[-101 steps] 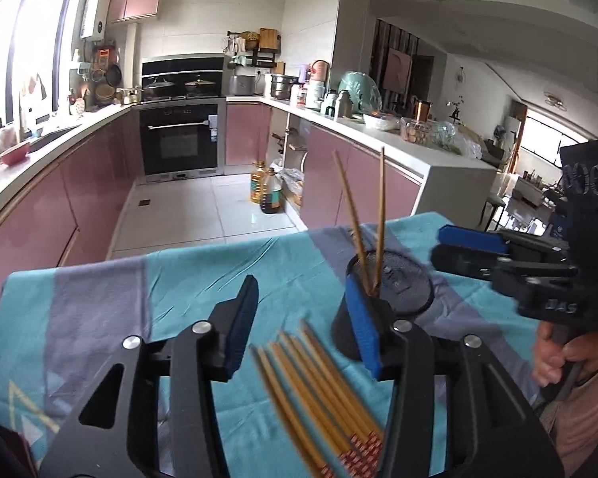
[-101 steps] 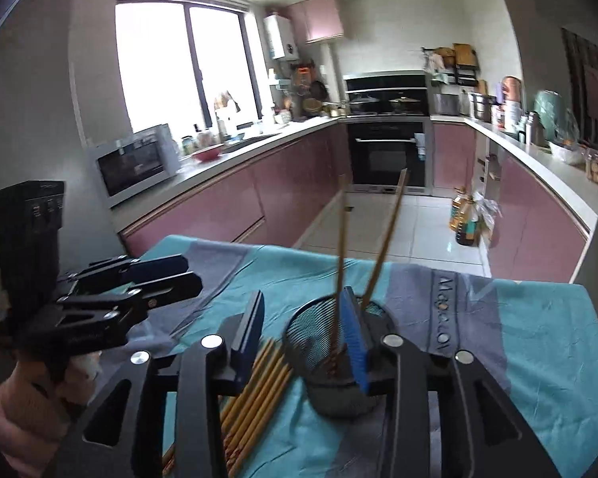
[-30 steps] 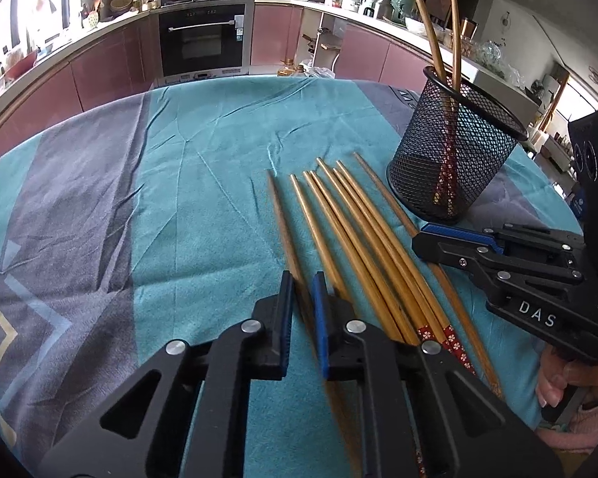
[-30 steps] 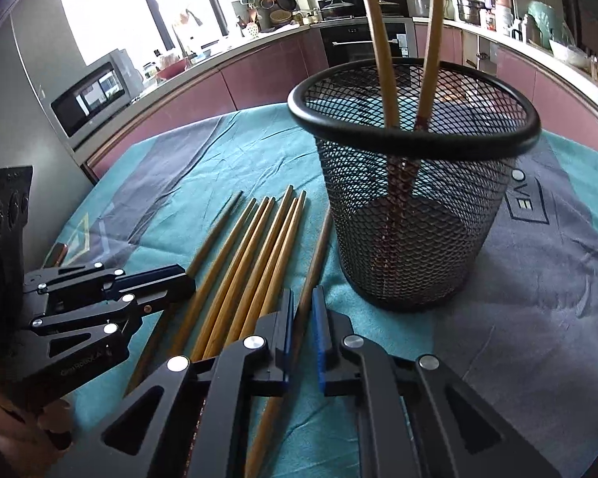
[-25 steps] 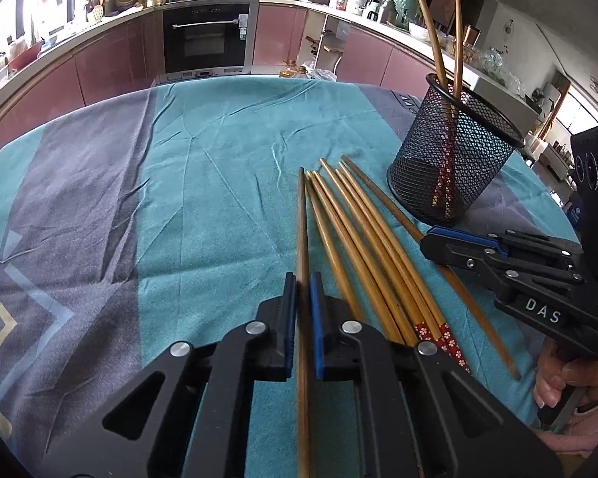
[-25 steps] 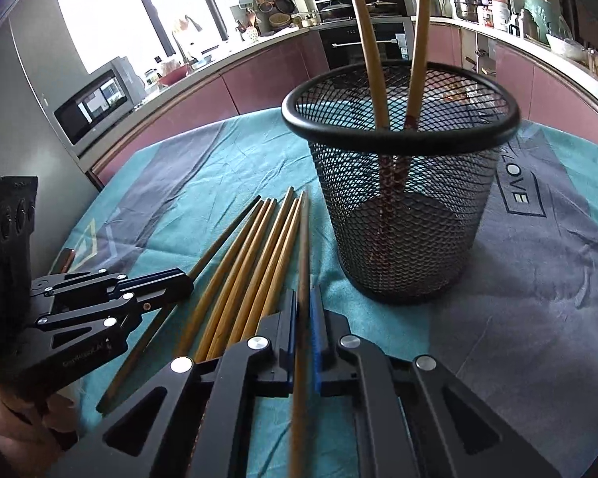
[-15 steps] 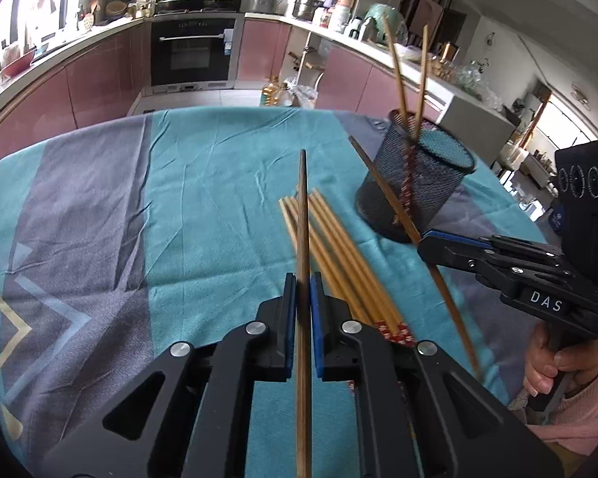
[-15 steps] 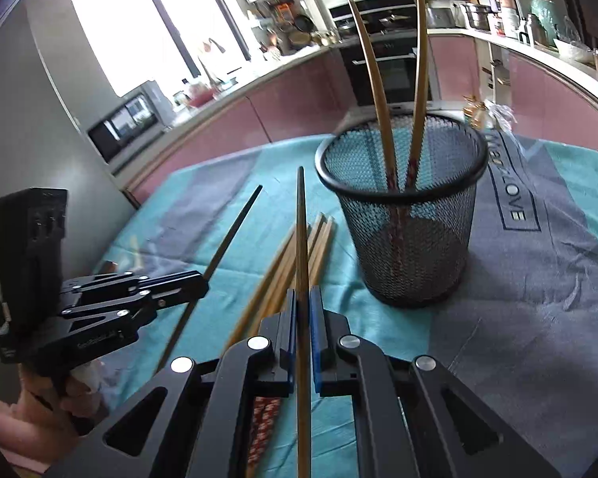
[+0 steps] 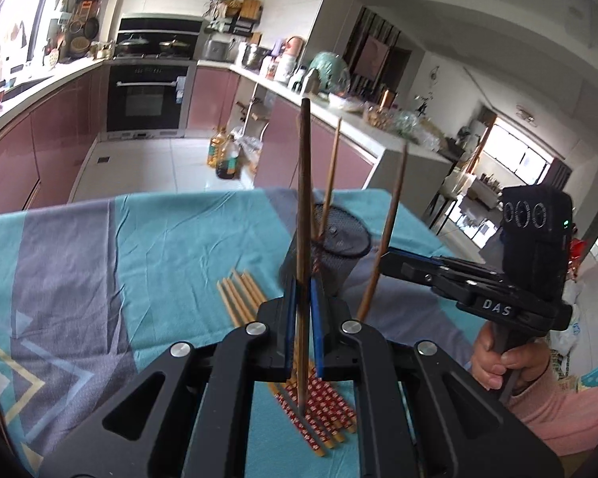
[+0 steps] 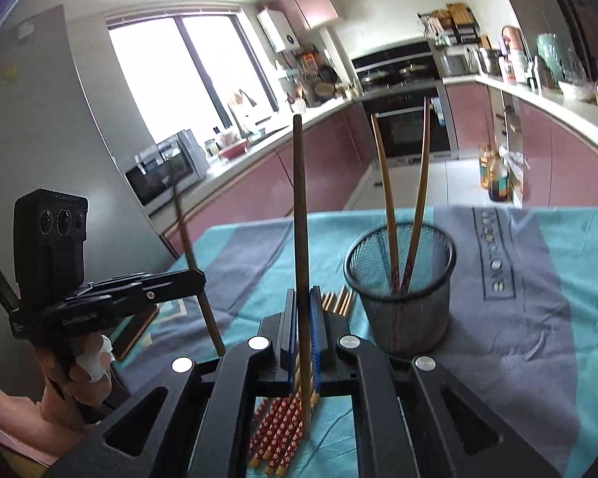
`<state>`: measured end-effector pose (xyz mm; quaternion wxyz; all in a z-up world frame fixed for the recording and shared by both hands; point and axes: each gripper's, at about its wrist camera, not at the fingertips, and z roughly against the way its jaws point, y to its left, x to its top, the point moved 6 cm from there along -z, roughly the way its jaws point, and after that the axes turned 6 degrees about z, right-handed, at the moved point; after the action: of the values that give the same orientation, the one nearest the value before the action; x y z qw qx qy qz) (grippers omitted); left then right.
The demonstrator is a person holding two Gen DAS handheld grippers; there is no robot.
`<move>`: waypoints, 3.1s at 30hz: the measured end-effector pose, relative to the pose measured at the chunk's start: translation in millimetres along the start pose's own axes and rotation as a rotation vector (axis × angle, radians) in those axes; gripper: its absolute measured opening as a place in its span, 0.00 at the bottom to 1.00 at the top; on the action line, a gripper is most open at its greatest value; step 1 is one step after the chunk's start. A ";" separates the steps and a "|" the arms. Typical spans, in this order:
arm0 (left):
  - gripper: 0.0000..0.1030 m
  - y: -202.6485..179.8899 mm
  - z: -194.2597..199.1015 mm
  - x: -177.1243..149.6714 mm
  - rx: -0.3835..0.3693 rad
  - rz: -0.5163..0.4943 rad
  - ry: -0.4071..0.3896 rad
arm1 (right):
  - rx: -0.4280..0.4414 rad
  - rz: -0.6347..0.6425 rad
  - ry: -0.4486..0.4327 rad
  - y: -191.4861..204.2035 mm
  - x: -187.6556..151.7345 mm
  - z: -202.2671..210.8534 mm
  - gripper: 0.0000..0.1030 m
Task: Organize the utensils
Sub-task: 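Raise the left gripper's chopstick over the mesh cup and lower it in while the right gripper does likewise, then open both grippers to drop the chopsticks into the cup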
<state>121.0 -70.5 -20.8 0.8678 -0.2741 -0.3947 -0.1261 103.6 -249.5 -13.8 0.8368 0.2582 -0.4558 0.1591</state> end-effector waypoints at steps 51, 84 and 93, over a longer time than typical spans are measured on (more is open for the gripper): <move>0.07 -42.2 -101.7 75.1 0.033 -0.126 0.083 | -0.148 0.040 0.038 -64.9 56.9 -22.7 0.05; 0.40 26.4 -47.9 -6.2 0.208 -0.080 0.015 | -0.045 0.132 0.124 4.0 -14.5 -34.6 0.41; 0.39 63.6 -72.6 -67.3 0.252 0.009 0.157 | -0.051 0.031 0.265 -2.7 -69.7 -70.7 0.40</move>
<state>149.2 -60.1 -134.5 0.9242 -0.1539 -0.3371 -0.0925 115.9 -213.0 -105.4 0.8934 0.2066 -0.3489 0.1932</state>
